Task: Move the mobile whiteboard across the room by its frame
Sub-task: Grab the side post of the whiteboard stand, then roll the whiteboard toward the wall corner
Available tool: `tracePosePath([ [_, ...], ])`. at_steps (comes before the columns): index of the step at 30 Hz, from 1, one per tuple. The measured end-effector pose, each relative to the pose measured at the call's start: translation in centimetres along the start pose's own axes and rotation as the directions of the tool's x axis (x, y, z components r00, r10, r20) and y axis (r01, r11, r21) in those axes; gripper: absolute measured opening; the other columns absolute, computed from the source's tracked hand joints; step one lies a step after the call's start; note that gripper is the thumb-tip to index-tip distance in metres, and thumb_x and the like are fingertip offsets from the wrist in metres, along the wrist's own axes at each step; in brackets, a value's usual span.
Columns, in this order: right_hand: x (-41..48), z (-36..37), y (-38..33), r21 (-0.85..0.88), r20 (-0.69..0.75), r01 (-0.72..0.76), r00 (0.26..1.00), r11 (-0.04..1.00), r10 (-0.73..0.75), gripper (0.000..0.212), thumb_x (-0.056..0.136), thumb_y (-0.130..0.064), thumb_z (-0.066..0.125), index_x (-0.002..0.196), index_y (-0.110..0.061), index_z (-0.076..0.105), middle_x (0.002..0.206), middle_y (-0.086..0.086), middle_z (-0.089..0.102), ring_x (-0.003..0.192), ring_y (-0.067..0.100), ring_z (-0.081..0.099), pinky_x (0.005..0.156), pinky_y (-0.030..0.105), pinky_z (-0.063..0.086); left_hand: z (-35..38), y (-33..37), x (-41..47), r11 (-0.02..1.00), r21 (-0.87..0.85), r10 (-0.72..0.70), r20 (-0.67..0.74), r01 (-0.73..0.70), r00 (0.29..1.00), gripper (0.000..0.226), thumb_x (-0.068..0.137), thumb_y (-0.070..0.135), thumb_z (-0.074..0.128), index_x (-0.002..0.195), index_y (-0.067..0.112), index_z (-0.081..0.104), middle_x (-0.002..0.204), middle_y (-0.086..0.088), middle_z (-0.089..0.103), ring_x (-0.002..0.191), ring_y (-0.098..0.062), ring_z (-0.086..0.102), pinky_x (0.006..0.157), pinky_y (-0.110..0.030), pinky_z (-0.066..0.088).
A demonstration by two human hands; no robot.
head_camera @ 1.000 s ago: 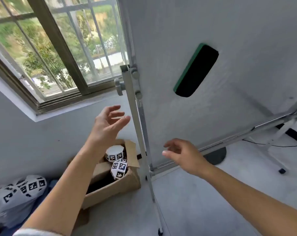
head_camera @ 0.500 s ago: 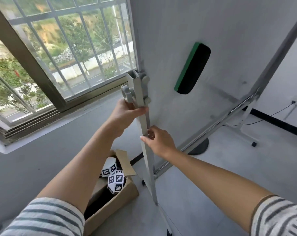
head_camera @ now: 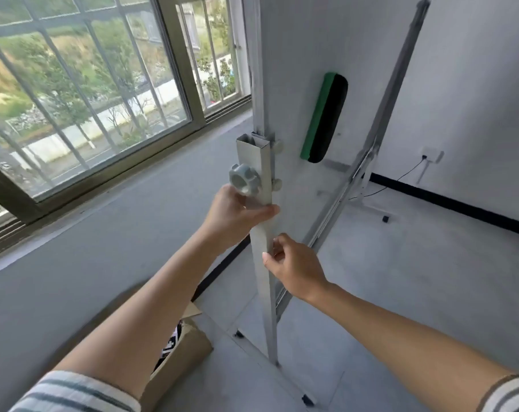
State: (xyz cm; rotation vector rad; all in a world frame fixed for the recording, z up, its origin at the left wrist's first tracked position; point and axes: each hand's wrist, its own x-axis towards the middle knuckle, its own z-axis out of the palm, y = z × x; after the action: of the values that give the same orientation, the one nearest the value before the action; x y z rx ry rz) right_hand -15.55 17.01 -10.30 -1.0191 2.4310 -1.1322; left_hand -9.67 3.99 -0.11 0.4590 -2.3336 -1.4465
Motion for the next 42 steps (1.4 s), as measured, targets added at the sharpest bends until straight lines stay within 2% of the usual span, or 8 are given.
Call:
tracePosePath([
  [5,-2.8,-4.5,4.3,-0.033,-0.105,-0.081,0.991,0.996,0.077,0.016,0.088,-0.039,0.057,0.09,-0.023,0.054,0.085,-0.009,0.07,0.079,0.012,0.066,0.073,0.027,0.05,6.9,2.4,0.4,0.992,0.111,0.055,0.006,-0.055,0.998,0.043,0.064,0.041,0.07,0.09,0.008,0.067,0.071,-0.012,0.063,0.064,-0.018,0.055,0.068,-0.043,0.053],
  [11,-5.3,-8.8,8.4,-0.014,-0.194,-0.131,0.973,0.991,0.126,0.021,0.088,-0.038,0.057,0.096,-0.018,0.059,0.087,-0.006,0.071,0.081,0.015,0.066,0.077,0.033,0.053,13.4,4.9,0.6,0.968,0.209,0.138,0.031,-0.141,0.99,0.035,0.078,0.032,0.071,0.063,0.03,0.04,0.055,0.012,0.043,0.051,-0.004,0.044,0.048,-0.01,0.03],
  [17,-7.1,-10.8,10.4,0.055,-0.22,-0.135,0.965,0.989,0.144,0.019,0.09,-0.034,0.057,0.1,-0.017,0.059,0.092,-0.006,0.07,0.087,0.013,0.066,0.082,0.033,0.053,16.4,6.0,-0.1,0.968,0.183,0.159,0.076,-0.17,0.984,0.027,0.082,0.034,0.069,0.089,0.022,0.046,0.068,0.014,0.051,0.061,-0.007,0.052,0.056,-0.013,0.038],
  [21,-8.3,-11.2,11.5,0.119,-0.205,-0.17,0.96,0.978,0.191,0.021,0.091,-0.034,0.055,0.107,-0.02,0.059,0.098,-0.007,0.068,0.093,0.012,0.064,0.084,0.03,0.051,16.7,3.5,-2.0,0.986,0.134,0.068,0.194,-0.095,0.979,0.023,0.087,0.028,0.064,0.107,0.022,0.053,0.095,0.007,0.069,0.083,-0.004,0.066,0.07,-0.023,0.053],
  [25,-12.0,-11.2,14.8,0.203,-0.218,-0.3,0.914,0.932,0.341,0.021,0.088,-0.029,0.062,0.102,-0.014,0.065,0.093,-0.002,0.07,0.083,0.013,0.064,0.078,0.03,0.051,17.1,-1.6,-5.6,0.981,0.17,-0.143,0.287,0.097,0.947,0.028,0.089,0.023,0.063,0.117,0.026,0.056,0.095,0.004,0.068,0.078,-0.005,0.066,0.066,-0.022,0.054],
  [30,-18.6,-12.4,20.7,0.268,-0.183,-0.496,0.816,0.826,0.549,0.012,0.084,-0.019,0.068,0.079,-0.029,0.063,0.073,-0.007,0.068,0.07,0.015,0.064,0.075,0.034,0.052,20.5,-5.1,-9.4,0.94,0.213,-0.338,0.492,0.266,0.802,0.006,0.089,0.022,0.066,0.092,0.028,0.065,0.084,-0.007,0.075,0.08,-0.023,0.072,0.078,-0.048,0.059],
  [36,-24.5,-16.1,26.8,0.437,-0.182,-0.574,0.698,0.692,0.693,0.005,0.086,-0.018,0.067,0.087,-0.023,0.066,0.079,0.001,0.071,0.073,0.014,0.068,0.057,0.01,0.045,28.4,-3.6,-8.0,0.925,0.179,-0.375,0.565,0.335,0.735,0.013,0.09,0.016,0.062,0.093,0.029,0.065,0.084,-0.009,0.077,0.078,-0.017,0.072,0.072,-0.036,0.056],
  [42,-26.8,-23.3,33.8,0.568,-0.213,-0.557,0.611,0.605,0.762,0.007,0.087,-0.016,0.065,0.093,-0.016,0.067,0.085,0.007,0.073,0.077,0.017,0.071,0.058,0.011,0.047,38.9,0.0,-3.9,0.902,0.153,-0.416,0.562,0.404,0.715,0.013,0.091,0.015,0.063,0.1,0.023,0.067,0.087,-0.008,0.076,0.084,-0.025,0.072,0.075,-0.038,0.056],
])
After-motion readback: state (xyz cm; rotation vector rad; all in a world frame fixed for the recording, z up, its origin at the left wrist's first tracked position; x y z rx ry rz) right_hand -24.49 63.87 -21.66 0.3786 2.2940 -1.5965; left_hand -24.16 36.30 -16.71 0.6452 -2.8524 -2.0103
